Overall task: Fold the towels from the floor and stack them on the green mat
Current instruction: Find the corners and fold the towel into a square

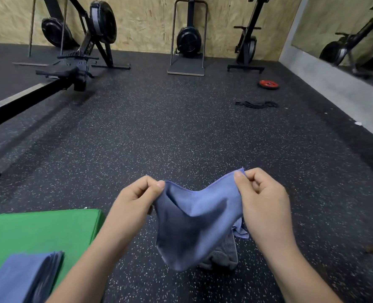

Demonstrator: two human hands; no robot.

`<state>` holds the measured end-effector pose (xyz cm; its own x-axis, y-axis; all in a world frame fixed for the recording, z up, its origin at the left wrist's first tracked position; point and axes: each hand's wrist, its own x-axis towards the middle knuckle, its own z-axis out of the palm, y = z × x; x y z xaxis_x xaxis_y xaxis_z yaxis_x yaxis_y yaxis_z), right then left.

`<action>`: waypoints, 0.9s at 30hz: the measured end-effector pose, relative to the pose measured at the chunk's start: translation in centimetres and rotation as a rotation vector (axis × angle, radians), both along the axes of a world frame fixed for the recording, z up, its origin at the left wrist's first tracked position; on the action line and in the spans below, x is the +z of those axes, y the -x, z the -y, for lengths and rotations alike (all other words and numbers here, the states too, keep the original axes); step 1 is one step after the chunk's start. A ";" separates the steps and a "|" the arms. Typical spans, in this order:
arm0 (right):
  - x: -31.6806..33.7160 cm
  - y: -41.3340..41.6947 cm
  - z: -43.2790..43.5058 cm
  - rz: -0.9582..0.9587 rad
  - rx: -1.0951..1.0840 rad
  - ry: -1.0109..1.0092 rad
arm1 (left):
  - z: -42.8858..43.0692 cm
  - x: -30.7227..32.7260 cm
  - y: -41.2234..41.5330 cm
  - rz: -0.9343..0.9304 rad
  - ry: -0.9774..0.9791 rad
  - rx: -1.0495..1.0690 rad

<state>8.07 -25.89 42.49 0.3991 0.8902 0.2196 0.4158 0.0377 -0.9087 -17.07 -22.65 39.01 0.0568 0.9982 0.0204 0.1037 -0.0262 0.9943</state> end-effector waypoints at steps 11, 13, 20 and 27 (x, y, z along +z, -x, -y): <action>-0.9 4.2 1.6 0.051 0.203 0.093 | 2.1 0.9 -3.6 0.082 0.013 -0.101; -0.9 4.4 1.8 0.068 0.200 0.081 | 2.4 1.1 -3.8 0.078 0.006 -0.105; -1.1 4.7 2.0 0.252 0.188 -0.015 | 2.7 1.5 -4.2 0.148 0.008 0.015; -1.9 5.5 2.1 0.319 0.232 -0.036 | 3.2 1.8 -4.7 0.038 -0.023 0.101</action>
<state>2.61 -27.98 40.63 0.0946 0.9381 0.3331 0.6535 0.1939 -0.7317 -12.39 -25.90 40.82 -0.0451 0.9980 0.0439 0.0694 -0.0407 0.9968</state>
